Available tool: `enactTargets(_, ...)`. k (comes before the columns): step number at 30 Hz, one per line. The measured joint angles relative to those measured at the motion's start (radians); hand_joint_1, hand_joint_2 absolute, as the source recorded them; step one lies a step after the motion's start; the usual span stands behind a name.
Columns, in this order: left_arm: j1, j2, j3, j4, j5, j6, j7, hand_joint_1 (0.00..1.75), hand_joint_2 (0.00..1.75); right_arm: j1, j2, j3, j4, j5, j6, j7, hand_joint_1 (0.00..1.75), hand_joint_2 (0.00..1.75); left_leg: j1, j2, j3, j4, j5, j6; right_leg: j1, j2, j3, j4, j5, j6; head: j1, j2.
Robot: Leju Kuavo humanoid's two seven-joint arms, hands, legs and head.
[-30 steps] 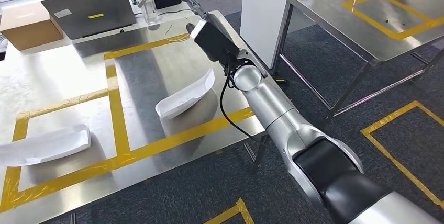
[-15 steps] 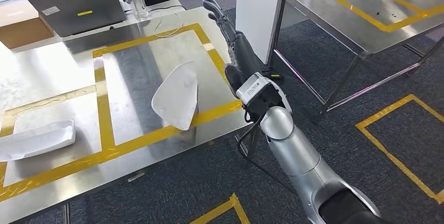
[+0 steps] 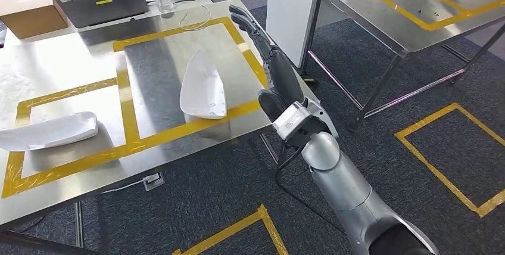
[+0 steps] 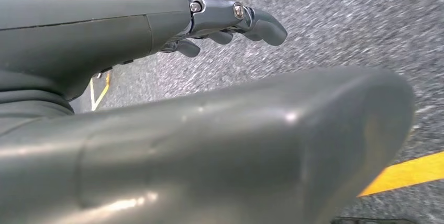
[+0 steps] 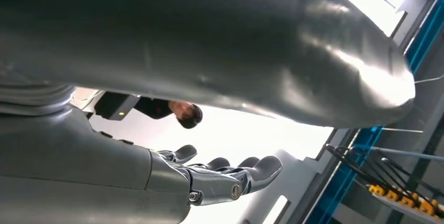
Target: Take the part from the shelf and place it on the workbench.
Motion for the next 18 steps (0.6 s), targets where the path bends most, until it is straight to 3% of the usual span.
enactTargets(2,0.004,-0.001,0.001,0.0,0.015,0.006,0.002,0.0,0.0,-0.003,0.0,0.0,-0.005,0.003,0.003,0.0,0.0,0.0,0.0,-0.001,-0.01,0.004,0.013,-0.012,0.006,0.001,0.032,-0.061,-0.015,-0.019,0.003,0.0)
enactTargets(4,0.007,0.0,0.003,0.0,0.026,0.009,0.001,0.0,0.0,-0.006,0.002,0.001,-0.006,0.008,0.006,0.001,0.0,0.0,0.002,-0.004,-0.016,0.003,0.024,-0.025,0.006,0.0,0.024,-0.069,0.001,-0.036,0.005,0.0)
enactTargets(5,0.008,0.0,0.003,0.0,0.027,0.01,0.001,0.0,0.0,-0.007,0.004,0.001,-0.006,0.013,0.007,0.002,0.0,0.0,0.003,-0.007,-0.023,0.012,0.011,-0.031,0.004,-0.002,0.018,-0.074,0.012,-0.045,0.005,0.0)
enactTargets(6,0.01,0.0,0.003,0.0,0.025,0.01,0.0,0.0,0.0,-0.008,0.006,0.001,-0.007,0.018,0.007,0.002,0.0,0.0,0.005,-0.011,-0.034,0.038,-0.018,-0.036,0.001,-0.003,0.01,-0.08,0.024,-0.052,0.004,0.0)
enactTargets(8,0.011,-0.001,0.003,0.0,0.022,0.01,0.002,0.0,0.0,-0.008,0.01,0.001,-0.008,0.025,0.006,0.002,0.0,0.0,0.009,-0.016,-0.065,0.139,-0.109,-0.046,-0.001,-0.005,-0.013,-0.084,0.047,-0.059,0.003,0.0)
enactTargets(9,0.011,-0.001,0.003,0.0,0.021,0.01,0.003,0.0,0.0,-0.007,0.011,0.001,-0.009,0.026,0.006,0.002,0.0,0.0,0.012,-0.016,-0.076,0.197,-0.144,-0.051,-0.002,-0.005,-0.027,-0.083,0.057,-0.058,0.003,0.0)
enactTargets(10,0.011,-0.001,0.003,0.0,0.021,0.01,0.004,0.0,0.0,-0.006,0.012,0.002,-0.009,0.027,0.006,0.003,0.0,0.0,0.014,-0.016,-0.079,0.239,-0.158,-0.055,-0.002,-0.005,-0.041,-0.082,0.067,-0.056,0.003,0.0)
enactTargets(11,0.011,-0.001,0.003,0.0,0.021,0.01,0.005,0.0,0.0,-0.004,0.012,0.002,-0.009,0.029,0.006,0.004,0.0,0.0,0.016,-0.016,-0.068,0.254,-0.151,-0.058,-0.004,-0.006,-0.055,-0.081,0.078,-0.053,0.003,0.0)
enactTargets(13,0.009,-0.001,0.003,0.0,0.019,0.01,0.006,0.0,0.0,-0.001,0.012,0.002,-0.01,0.037,0.006,0.009,0.0,0.0,0.021,-0.016,-0.001,0.189,-0.101,-0.064,-0.008,-0.005,-0.084,-0.078,0.098,-0.043,0.003,0.0)
enactTargets(15,0.004,-0.003,0.002,0.0,0.012,0.01,0.006,0.0,0.0,0.0,0.012,0.002,-0.018,0.048,0.004,0.013,0.0,0.0,0.022,-0.02,0.087,0.061,-0.091,-0.065,-0.01,-0.005,-0.106,-0.075,0.117,-0.029,0.003,0.0)
enactTargets(16,0.003,-0.004,0.002,-0.001,0.007,0.01,0.006,0.0,0.0,0.002,0.012,0.002,-0.026,0.053,0.002,0.015,0.0,0.0,0.021,-0.024,0.112,0.016,-0.097,-0.06,-0.01,-0.005,-0.111,-0.075,0.127,-0.023,0.004,0.0)
enactTargets(18,0.003,-0.007,0.001,-0.001,0.003,0.01,0.008,0.0,0.0,0.01,0.012,0.002,-0.042,0.058,0.001,0.017,0.0,0.0,0.016,-0.03,0.121,-0.014,-0.101,-0.043,-0.008,-0.004,-0.114,-0.084,0.148,-0.012,0.004,0.0)
